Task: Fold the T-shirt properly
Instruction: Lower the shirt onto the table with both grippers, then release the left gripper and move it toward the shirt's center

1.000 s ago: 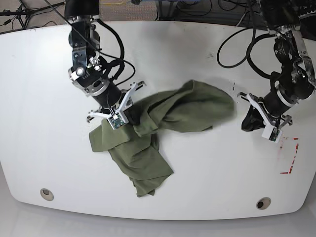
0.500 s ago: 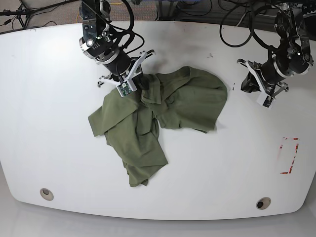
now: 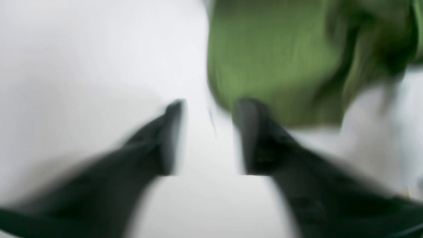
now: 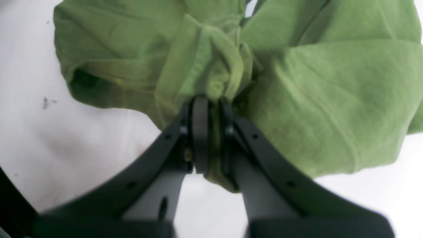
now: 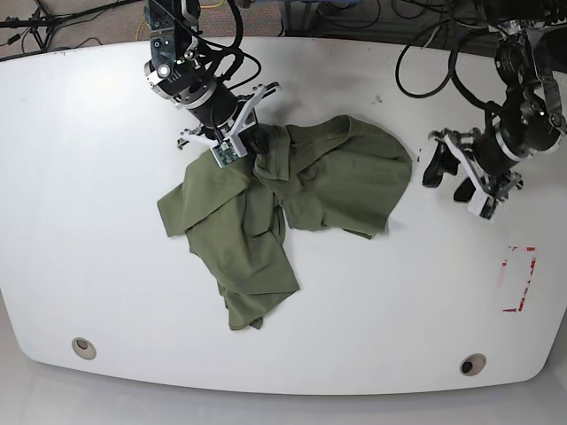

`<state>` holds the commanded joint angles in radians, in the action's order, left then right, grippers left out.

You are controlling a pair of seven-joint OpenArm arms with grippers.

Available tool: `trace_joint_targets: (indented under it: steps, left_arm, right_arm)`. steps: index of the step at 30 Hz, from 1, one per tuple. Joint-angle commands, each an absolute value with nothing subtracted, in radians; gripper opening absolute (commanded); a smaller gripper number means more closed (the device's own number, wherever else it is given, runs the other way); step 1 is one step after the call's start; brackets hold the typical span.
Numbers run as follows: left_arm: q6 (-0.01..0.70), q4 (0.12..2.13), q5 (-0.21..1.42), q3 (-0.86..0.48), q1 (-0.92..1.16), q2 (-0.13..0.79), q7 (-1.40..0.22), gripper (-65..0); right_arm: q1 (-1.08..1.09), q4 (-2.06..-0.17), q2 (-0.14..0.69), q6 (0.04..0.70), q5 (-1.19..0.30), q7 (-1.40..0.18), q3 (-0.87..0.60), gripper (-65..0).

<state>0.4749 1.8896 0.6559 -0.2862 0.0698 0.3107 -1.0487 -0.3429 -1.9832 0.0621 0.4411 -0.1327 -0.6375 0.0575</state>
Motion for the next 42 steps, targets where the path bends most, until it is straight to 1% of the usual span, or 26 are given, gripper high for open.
trace_joint_targets:
  steps: [1,3,8,13,17,24,25,26,27,28,30,32,33,35,36,37,38,39,40,41,42]
  left_arm:
    - [0.475,1.865,0.656,-0.286,0.048,0.305,-1.049,-17.9]
    - [0.473,1.811,0.656,-0.286,0.01,0.295,-1.049,-18.8]
    - [0.435,1.641,0.656,-0.283,-0.088,0.263,-1.047,-20.3]
    - [0.432,1.518,0.656,-0.278,-0.148,0.231,-1.046,-20.4]
    - [0.432,1.471,0.656,-0.266,-0.163,0.213,-1.044,-20.4]
    - [0.432,1.391,0.656,-0.173,-0.197,0.202,-1.043,-20.4]
    - [0.432,1.374,0.656,-0.165,-0.197,0.196,-1.041,-20.4]
    - [0.432,1.356,0.656,-0.162,-0.197,0.191,-1.041,-20.4]
    - [0.432,1.346,0.656,-0.16,-0.197,0.188,-1.041,-20.4]
    - [0.432,1.337,0.656,-0.16,-0.197,0.183,-1.041,-20.4]
    - [0.432,1.325,0.656,-0.159,-0.197,0.17,-1.027,-20.4]
    - [0.432,1.319,0.656,-0.159,-0.194,0.163,-1.007,-20.6]
    - [0.432,1.316,0.656,-0.159,-0.194,0.163,-1.001,-20.6]
    - [0.432,1.316,0.656,-0.157,-0.193,0.163,-0.987,-21.7]
    - [0.432,1.316,0.656,-0.157,-0.193,0.163,-0.984,-24.0]
    - [0.432,1.316,0.656,-0.157,-0.193,0.165,-0.98,-29.2]
    - [0.432,1.316,0.656,-0.157,-0.193,0.165,-0.98,-32.8]
    - [0.432,1.316,0.656,-0.153,-0.193,0.166,-0.98,-37.9]
    - [0.432,1.316,0.656,-0.143,-0.193,0.168,-0.98,-46.5]
    - [0.432,1.316,0.656,-0.139,-0.193,0.17,-0.98,-49.4]
    - [0.432,1.316,0.656,-0.13,-0.193,0.171,-0.98,-54.9]
  right_arm:
    - [-0.343,-1.983,0.062,0.441,-0.133,-0.638,0.058,-62.1]
    - [-0.341,-1.983,0.059,0.441,-0.133,-0.638,0.058,-62.1]
    - [-0.338,-1.983,0.059,0.441,-0.133,-0.638,0.058,-62.1]
    - [-0.337,-1.982,0.058,0.441,-0.133,-0.638,0.058,-62.1]
    - [-0.337,-1.982,0.058,0.441,-0.134,-0.638,0.058,-62.1]
    - [-0.338,-1.988,0.05,0.441,-0.139,-0.638,0.058,-60.9]
    - [-0.34,-1.989,0.038,0.441,-0.139,-0.639,0.058,-58.7]
    - [-0.341,-1.995,0.027,0.441,-0.139,-0.639,0.056,-54.1]
    - [-0.343,-1.995,0.022,0.441,-0.139,-0.639,0.056,-50.9]
    - [-0.343,-1.995,0.021,0.441,-0.139,-0.639,0.056,-46.9]
    - [-0.349,-2.002,0.019,0.444,-0.14,-0.638,0.058,-36.8]
    - [-0.352,-2.003,0.016,0.447,-0.14,-0.636,0.058,-29.2]
    - [-0.354,-2.005,0.008,0.449,-0.14,-0.636,0.058,-27.1]
    - [-0.355,-2.008,-0.004,0.45,-0.14,-0.636,0.056,-26.0]
    - [-0.355,-2.008,-0.005,0.45,-0.14,-0.636,0.056,-26.0]
    - [-0.354,-2.008,-0.008,0.45,-0.14,-0.636,0.056,-26.0]
    - [-0.352,-2.009,-0.008,0.452,-0.14,-0.636,0.058,-26.0]
    - [-0.352,-2.009,-0.01,0.456,-0.14,-0.636,0.058,-25.8]
    - [-0.349,-2.009,-0.015,0.475,-0.14,-0.636,0.058,-25.7]
    - [-0.349,-2.009,-0.015,0.481,-0.14,-0.636,0.056,-25.7]
    - [-0.343,-2.009,-0.016,0.501,-0.142,-0.636,0.054,-25.7]
